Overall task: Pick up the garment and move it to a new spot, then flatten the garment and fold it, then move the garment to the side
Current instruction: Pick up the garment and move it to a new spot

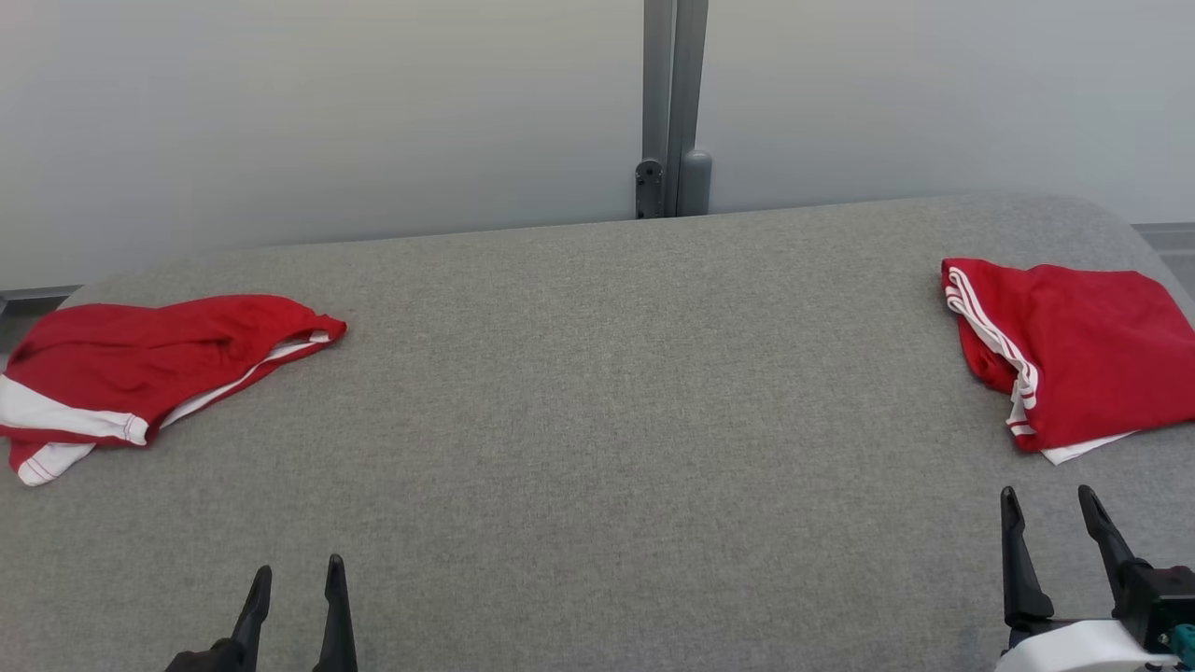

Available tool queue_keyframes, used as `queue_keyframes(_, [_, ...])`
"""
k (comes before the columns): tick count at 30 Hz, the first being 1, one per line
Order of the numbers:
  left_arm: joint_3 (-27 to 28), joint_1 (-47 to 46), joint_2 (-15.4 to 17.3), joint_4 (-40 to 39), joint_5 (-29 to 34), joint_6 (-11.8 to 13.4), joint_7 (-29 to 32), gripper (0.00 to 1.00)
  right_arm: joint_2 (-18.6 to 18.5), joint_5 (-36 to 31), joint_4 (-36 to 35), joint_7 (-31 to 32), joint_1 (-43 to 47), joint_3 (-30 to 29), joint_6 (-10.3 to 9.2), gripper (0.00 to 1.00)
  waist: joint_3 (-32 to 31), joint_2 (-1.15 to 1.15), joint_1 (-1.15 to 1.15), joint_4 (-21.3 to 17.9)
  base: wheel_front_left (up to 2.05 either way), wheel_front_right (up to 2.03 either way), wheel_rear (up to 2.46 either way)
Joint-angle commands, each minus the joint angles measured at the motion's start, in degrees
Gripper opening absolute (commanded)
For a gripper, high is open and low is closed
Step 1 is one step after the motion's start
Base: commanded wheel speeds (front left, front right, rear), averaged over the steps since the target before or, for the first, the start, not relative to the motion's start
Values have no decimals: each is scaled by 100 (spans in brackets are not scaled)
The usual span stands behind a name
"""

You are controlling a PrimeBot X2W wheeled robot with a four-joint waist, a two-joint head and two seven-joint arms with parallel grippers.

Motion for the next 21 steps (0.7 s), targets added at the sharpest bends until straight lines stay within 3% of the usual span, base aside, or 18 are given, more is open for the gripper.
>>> queue_keyframes(1, [13,-40,16,12,45,-34,2,100,-5,-23,11,-14,-9,27,-8,100,6,0,0,0,0,0,0])
queue_keyframes(10, [-39,-137,16,49,98,-87,1,100,-1,66,-5,-14,76,126,-8,100,-2,0,0,214,0,0,0])
queue_keyframes(15, [-72,-200,17,61,177,-111,2,100,1,113,8,-14,147,178,-8,100,-66,0,0,832,0,0,0])
queue_keyframes(21, [13,-183,25,96,320,-144,1,100,9,255,71,-14,103,363,-8,100,-155,0,0,1871,0,0,0])
